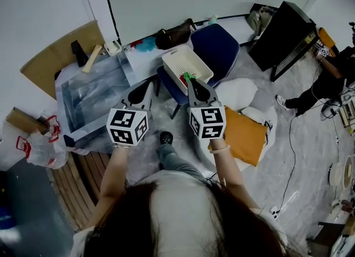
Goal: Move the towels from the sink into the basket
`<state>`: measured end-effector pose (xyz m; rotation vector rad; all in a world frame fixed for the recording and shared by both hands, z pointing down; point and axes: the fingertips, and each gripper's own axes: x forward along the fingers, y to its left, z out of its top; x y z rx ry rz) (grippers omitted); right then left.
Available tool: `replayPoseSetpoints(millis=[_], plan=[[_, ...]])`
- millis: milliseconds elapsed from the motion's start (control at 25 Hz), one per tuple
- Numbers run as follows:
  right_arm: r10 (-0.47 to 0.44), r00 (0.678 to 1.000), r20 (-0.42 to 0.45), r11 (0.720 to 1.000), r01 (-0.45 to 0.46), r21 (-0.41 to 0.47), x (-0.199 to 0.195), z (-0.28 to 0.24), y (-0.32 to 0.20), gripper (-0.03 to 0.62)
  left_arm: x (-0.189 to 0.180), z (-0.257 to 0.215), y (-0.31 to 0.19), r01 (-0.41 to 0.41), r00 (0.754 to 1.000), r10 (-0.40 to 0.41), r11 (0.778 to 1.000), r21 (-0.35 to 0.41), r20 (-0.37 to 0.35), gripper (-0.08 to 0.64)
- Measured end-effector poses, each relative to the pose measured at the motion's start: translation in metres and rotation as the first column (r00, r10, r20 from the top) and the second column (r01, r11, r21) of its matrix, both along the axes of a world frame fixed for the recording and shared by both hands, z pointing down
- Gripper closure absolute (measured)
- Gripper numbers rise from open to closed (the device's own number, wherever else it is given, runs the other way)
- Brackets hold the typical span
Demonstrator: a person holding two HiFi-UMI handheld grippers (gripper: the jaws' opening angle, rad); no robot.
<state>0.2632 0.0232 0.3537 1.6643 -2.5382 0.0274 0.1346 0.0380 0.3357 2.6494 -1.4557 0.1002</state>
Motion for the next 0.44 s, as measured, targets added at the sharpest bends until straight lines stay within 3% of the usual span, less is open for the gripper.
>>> replayPoseSetpoints(millis=[440], plan=[[0.000, 1.000, -0.003, 1.000, 0.000, 0.008, 0.0011, -0.0028, 0.0030, 0.566, 0.0008, 0.0042, 0.0015, -0.003, 1.000, 0.003, 1.000, -0.006, 0.001, 0.551]])
